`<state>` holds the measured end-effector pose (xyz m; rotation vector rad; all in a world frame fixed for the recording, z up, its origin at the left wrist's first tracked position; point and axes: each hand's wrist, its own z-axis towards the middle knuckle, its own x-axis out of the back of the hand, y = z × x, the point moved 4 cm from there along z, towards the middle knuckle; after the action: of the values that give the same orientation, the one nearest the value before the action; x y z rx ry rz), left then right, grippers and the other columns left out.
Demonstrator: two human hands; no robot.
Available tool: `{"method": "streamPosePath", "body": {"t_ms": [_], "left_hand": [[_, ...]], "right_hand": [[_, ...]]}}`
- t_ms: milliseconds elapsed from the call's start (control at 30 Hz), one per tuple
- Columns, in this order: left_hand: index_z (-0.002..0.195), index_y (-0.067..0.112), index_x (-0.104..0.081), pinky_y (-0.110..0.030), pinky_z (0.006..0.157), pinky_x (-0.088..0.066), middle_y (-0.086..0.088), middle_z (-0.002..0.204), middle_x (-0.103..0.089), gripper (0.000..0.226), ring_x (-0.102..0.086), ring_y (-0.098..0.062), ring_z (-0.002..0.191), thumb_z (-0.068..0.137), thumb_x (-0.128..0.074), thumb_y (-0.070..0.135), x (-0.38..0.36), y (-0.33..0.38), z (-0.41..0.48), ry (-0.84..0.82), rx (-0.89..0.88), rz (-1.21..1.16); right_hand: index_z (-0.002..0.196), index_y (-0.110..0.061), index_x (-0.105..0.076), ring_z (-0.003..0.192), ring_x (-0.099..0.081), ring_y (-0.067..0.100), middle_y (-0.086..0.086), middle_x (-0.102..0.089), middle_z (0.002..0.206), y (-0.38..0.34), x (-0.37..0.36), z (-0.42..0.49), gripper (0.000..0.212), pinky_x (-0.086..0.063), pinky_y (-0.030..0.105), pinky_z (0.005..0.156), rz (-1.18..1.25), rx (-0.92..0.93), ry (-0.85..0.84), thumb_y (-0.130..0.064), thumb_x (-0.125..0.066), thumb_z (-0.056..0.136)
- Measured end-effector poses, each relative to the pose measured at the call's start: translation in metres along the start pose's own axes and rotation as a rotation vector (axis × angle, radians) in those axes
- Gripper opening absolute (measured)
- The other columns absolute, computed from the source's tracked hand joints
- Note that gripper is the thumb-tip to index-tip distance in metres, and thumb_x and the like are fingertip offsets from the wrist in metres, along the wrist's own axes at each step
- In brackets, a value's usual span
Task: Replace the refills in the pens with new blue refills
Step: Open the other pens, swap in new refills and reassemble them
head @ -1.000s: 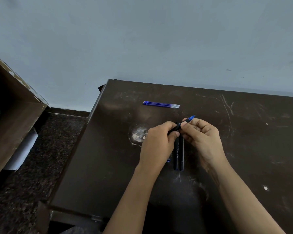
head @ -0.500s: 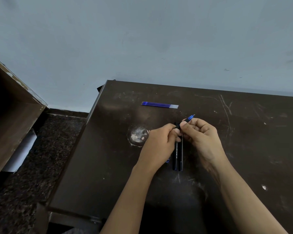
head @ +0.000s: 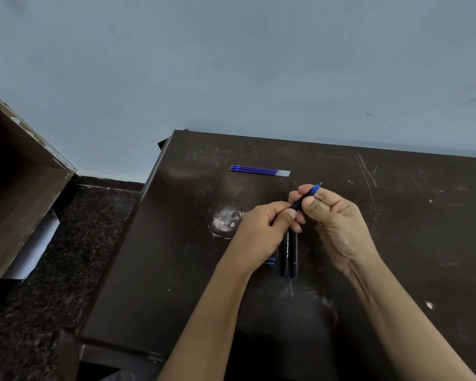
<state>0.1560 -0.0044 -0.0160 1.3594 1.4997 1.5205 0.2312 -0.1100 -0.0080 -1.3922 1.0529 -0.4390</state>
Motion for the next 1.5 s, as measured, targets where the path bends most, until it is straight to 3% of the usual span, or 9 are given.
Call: {"method": "streamPosePath", "body": {"t_ms": [300,367,433,500,633,800,1067,1200,1500], "left_hand": [[0.092,0.021,-0.066,-0.006,0.058,-0.039,0.013,0.072,-0.063,0.019,-0.054,0.010,0.060,0.097,-0.047,0.020,0.008,0.007,-0.005,0.172,-0.118,0.303],[0.099,0.020,-0.066,-0.005,0.062,-0.041,0.016,0.077,-0.065,0.018,-0.056,0.013,0.068,0.096,-0.048,0.017,0.018,0.007,-0.006,0.295,-0.107,0.308],[0.103,0.018,-0.066,-0.010,0.069,-0.043,0.013,0.088,-0.069,0.019,-0.058,0.007,0.072,0.096,-0.049,0.017,0.030,0.004,-0.007,0.432,-0.070,0.289],[0.105,0.019,-0.065,-0.029,0.082,-0.051,0.010,0.096,-0.071,0.018,-0.062,-0.003,0.079,0.096,-0.050,0.019,0.037,0.000,-0.009,0.526,-0.061,0.323],[0.104,0.025,-0.065,-0.047,0.088,-0.049,0.009,0.088,-0.070,0.016,-0.064,-0.011,0.083,0.094,-0.054,0.020,0.035,-0.001,-0.010,0.562,-0.054,0.425],[0.106,0.025,-0.065,-0.045,0.091,-0.047,0.010,0.089,-0.071,0.018,-0.064,-0.010,0.085,0.091,-0.057,0.018,0.037,0.000,-0.011,0.573,-0.064,0.492],[0.105,0.029,-0.067,-0.045,0.092,-0.046,0.012,0.082,-0.068,0.019,-0.054,0.000,0.078,0.090,-0.059,0.021,0.036,-0.003,-0.009,0.569,-0.084,0.586],[0.106,0.032,-0.067,-0.043,0.095,-0.041,0.013,0.086,-0.068,0.020,-0.056,-0.003,0.086,0.091,-0.058,0.024,0.032,-0.002,-0.009,0.545,-0.057,0.610],[0.107,0.034,-0.066,-0.043,0.096,-0.041,0.018,0.079,-0.057,0.020,-0.046,0.000,0.082,0.092,-0.056,0.026,0.025,-0.002,-0.007,0.440,-0.064,0.635]], "right_hand": [[0.101,-0.003,-0.067,0.080,-0.069,0.018,0.010,-0.074,0.090,0.009,-0.002,-0.002,0.020,-0.053,0.038,0.091,-0.034,-0.049,0.122,-0.002,-0.065,0.081],[0.103,-0.009,-0.068,0.084,-0.069,0.010,0.003,-0.074,0.091,0.006,-0.002,-0.004,0.027,-0.053,0.026,0.089,-0.330,0.003,0.125,-0.006,-0.073,0.077],[0.102,-0.022,-0.069,0.093,-0.060,0.003,-0.010,-0.070,0.093,0.003,-0.011,-0.008,0.029,-0.045,0.014,0.083,-0.966,0.122,0.012,-0.021,-0.077,0.074],[0.110,-0.030,-0.065,0.107,-0.046,0.011,-0.011,-0.066,0.104,0.010,-0.029,-0.015,0.036,-0.039,0.024,0.088,-1.411,0.194,-0.229,-0.037,-0.073,0.075],[0.123,-0.031,-0.057,0.113,-0.037,0.018,-0.010,-0.060,0.120,0.030,-0.049,-0.023,0.040,-0.033,0.031,0.091,-1.693,0.220,-0.452,-0.042,-0.061,0.084],[0.116,-0.026,-0.058,0.110,-0.044,0.019,-0.005,-0.059,0.115,0.035,-0.047,-0.024,0.028,-0.037,0.031,0.092,-1.594,0.270,-0.395,-0.032,-0.057,0.089],[0.090,-0.024,-0.069,0.078,-0.061,0.006,-0.003,-0.064,0.088,-0.020,0.012,-0.003,0.019,-0.048,0.022,0.080,-1.057,0.290,0.228,-0.009,-0.070,0.078],[0.090,-0.029,-0.070,0.083,-0.061,0.000,-0.009,-0.064,0.091,-0.028,0.022,-0.001,0.023,-0.041,0.005,0.073,-1.005,0.274,0.236,-0.009,-0.070,0.079],[0.092,-0.021,-0.073,0.083,-0.053,-0.014,-0.007,-0.062,0.090,-0.026,0.015,-0.001,0.024,-0.038,0.000,0.072,-1.047,0.370,0.168,-0.002,-0.071,0.077]]}}
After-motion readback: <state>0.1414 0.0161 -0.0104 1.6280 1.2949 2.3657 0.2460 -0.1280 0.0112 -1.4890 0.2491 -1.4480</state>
